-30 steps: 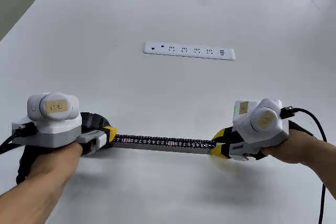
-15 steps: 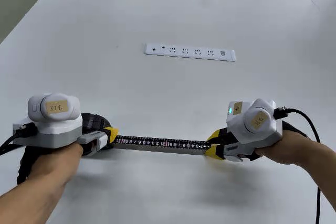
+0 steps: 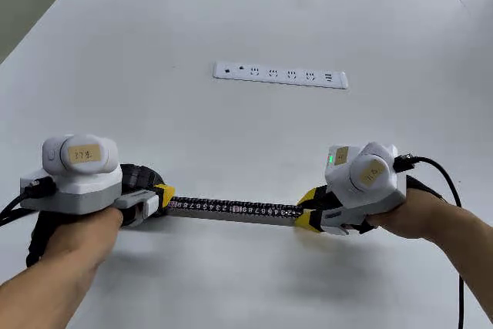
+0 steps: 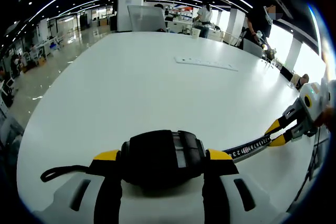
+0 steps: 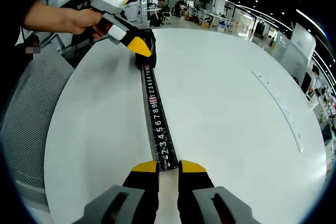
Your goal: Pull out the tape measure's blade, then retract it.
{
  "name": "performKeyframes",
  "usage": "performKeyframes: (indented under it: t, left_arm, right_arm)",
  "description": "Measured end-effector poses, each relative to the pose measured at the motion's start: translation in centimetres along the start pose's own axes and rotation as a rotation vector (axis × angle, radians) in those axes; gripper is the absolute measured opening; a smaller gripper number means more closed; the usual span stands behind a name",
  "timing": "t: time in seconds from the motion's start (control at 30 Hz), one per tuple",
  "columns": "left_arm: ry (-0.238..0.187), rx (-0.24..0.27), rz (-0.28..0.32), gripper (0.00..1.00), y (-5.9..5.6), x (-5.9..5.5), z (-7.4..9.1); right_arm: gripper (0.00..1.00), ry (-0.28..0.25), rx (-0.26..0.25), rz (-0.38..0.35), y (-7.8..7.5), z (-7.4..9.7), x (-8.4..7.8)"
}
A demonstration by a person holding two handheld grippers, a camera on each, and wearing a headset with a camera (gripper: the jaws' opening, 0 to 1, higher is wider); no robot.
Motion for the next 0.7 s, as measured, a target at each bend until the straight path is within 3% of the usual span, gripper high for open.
performKeyframes:
  t: [0.7]
  left_arm:
    - [0.001, -0.001, -0.001, 0.57, 0.1, 0.0, 0.0]
  right_arm:
    - [0.09, -0.010, 0.003, -0.004, 0.3, -0.8, 1.2]
Point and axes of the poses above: the centre of the closed fingertips' face, and the gripper's own axes: z roughly backward along the fingers, y roughly to its left, x roughly out of its top, the point moved 3 cm from there along z, roughly backward along the fingers, and after that the axes turned 1 degree about x, right-handed, at the moved point
